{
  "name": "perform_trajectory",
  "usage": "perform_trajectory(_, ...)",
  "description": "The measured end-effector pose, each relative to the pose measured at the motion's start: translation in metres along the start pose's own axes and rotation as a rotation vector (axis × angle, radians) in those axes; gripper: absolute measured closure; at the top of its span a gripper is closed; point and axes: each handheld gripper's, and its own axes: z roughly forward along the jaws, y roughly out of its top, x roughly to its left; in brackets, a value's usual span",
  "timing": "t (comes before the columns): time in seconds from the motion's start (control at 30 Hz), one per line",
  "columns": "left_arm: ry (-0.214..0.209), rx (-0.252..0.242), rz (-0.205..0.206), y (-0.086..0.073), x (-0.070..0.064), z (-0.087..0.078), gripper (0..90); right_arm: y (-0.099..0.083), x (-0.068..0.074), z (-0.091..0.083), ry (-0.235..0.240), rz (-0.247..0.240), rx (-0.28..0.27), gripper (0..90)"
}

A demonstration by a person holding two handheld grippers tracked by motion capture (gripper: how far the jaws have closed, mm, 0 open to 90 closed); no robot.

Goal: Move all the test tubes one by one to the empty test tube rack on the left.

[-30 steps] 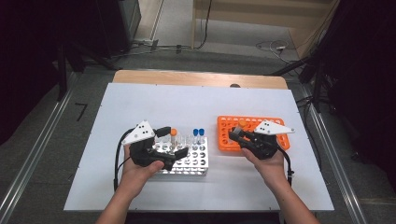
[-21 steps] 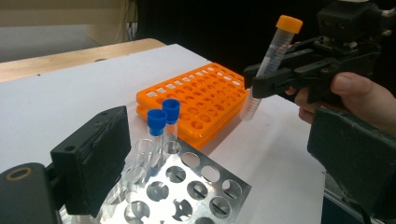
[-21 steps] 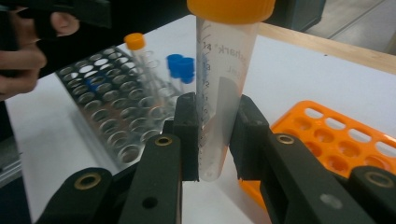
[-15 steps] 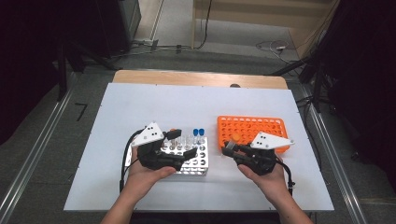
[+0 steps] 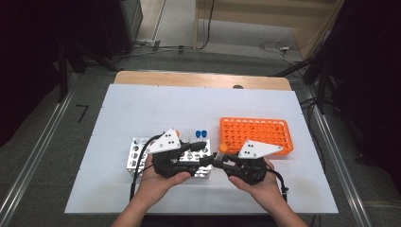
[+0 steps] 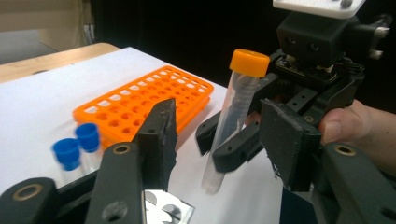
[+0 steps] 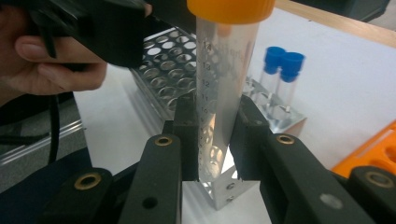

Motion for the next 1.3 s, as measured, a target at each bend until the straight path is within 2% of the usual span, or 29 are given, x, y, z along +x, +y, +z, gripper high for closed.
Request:
perform_trajectory(0.17, -0.033, -0.008, 0.001, 0.0, -0.004, 0.006, 55.5, 0.003, 0.011, 0.007, 0.018, -0.016, 0.017, 71.9)
perform_trajectory(0.37, -0.068, 0.018, 0.019, -0.001, -0.008, 0.011, 65.9, 0.003, 0.017, 0.012, 0.035, -0.032, 0.032, 71.8)
perform_trajectory(0.53, -0.04, 0.017, 0.031, -0.001, -0.008, 0.01, 73.1, 0.003, 0.017, 0.012, 0.047, -0.023, 0.029, 71.8)
perform_trajectory(0.7, -0.019, 0.021, 0.04, -0.001, -0.007, 0.009, 74.7, 0.001, 0.015, 0.012, 0.053, -0.022, 0.024, 70.5)
perform_trajectory(0.8, -0.009, 0.008, 0.033, 0.0, -0.006, 0.007, 74.7, -0.001, 0.013, 0.013, 0.049, -0.046, 0.028, 61.8)
perform_trajectory(0.93, 0.024, 0.006, 0.042, 0.002, -0.003, 0.002, 74.8, -0.004, 0.008, 0.008, 0.04, -0.049, 0.02, 48.2)
perform_trajectory(1.17, 0.06, -0.016, 0.017, 0.003, 0.007, -0.008, 74.8, -0.007, -0.006, -0.003, 0.018, -0.015, -0.008, 24.9)
perform_trajectory(1.23, 0.07, -0.021, 0.015, 0.003, 0.009, -0.011, 74.8, -0.007, -0.01, -0.005, -0.005, 0.001, -0.009, 17.1)
perform_trajectory(1.3, 0.081, -0.024, 0.011, 0.003, 0.012, -0.014, 74.7, -0.009, -0.014, -0.007, -0.003, 0.019, -0.002, 9.9)
